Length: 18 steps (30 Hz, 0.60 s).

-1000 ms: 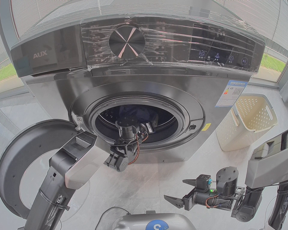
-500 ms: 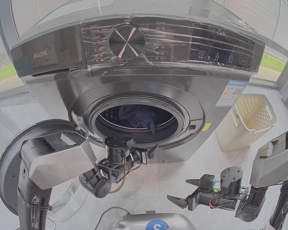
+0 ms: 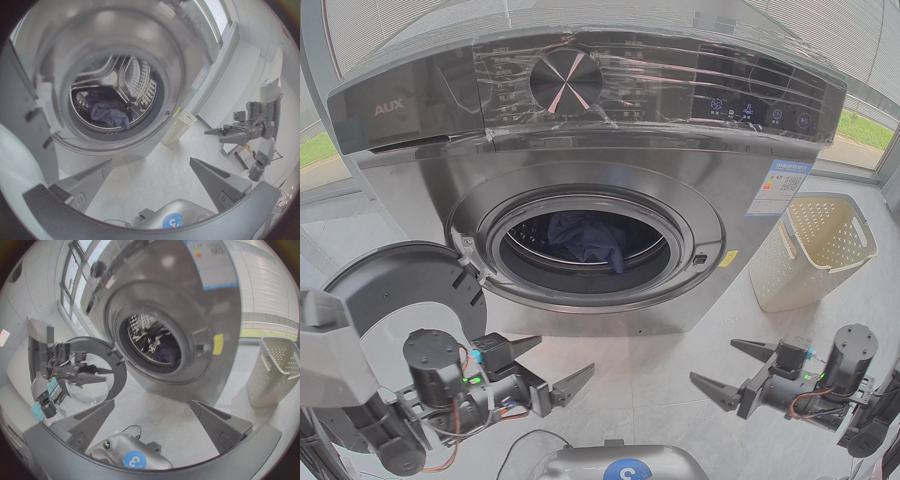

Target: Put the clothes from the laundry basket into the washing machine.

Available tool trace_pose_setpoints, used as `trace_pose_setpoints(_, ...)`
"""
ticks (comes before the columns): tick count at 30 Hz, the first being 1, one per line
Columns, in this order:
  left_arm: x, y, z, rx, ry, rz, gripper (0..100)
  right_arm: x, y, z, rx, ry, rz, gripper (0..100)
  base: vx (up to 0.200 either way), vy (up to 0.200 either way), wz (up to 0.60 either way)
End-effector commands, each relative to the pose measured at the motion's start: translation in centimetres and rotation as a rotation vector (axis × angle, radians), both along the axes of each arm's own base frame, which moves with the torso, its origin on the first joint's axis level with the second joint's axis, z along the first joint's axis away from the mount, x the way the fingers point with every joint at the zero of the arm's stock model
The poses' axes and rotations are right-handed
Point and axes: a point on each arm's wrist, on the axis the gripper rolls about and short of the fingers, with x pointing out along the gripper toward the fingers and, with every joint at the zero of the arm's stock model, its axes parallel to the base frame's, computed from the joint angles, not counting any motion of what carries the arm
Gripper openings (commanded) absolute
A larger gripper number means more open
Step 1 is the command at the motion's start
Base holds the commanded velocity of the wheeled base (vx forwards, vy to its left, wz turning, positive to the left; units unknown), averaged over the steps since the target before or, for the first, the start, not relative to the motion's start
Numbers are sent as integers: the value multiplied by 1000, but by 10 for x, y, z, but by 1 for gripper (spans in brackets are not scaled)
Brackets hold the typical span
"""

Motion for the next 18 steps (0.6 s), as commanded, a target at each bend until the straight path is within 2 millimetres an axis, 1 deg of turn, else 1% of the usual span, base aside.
trace_pose_setpoints(1,-75,68,65,-124,-260,20,100,-38,-60,51,72,-185,-203,100,-200,0,0)
trace_pose_setpoints(3,-85,77,72,-116,-299,33,100,-50,-70,53,48,-171,-224,100,-200,0,0)
trace_pose_setpoints(5,-96,85,74,-86,-304,40,100,-67,-79,53,30,-158,-226,100,-200,0,0)
trace_pose_setpoints(8,-119,100,77,-84,-313,44,100,-90,-91,51,18,-140,-235,100,-200,0,0)
trace_pose_setpoints(9,-125,104,78,-89,-321,48,100,-95,-94,50,18,-141,-246,100,-200,0,0)
trace_pose_setpoints(10,-125,104,78,-89,-321,48,100,-95,-94,50,18,-141,-246,100,-200,0,0)
trace_pose_setpoints(11,-141,114,77,-91,-326,56,100,-107,-104,47,9,-140,-308,100,-200,0,0)
trace_pose_setpoints(13,-154,125,75,-86,-327,99,100,-117,-113,43,-10,-156,-385,100,-200,0,0)
trace_pose_setpoints(14,-154,125,75,-86,-327,99,100,-117,-113,43,-10,-156,-385,100,-200,0,0)
trace_pose_setpoints(15,-165,134,70,-70,-316,153,100,-130,-120,40,-25,-186,-456,100,-200,0,0)
trace_pose_setpoints(16,-173,140,67,-60,-313,180,100,-138,-123,37,-31,-197,-496,100,-200,0,0)
trace_pose_setpoints(18,-180,144,64,-56,-320,202,100,-145,-125,33,-34,-208,-528,100,-200,0,0)
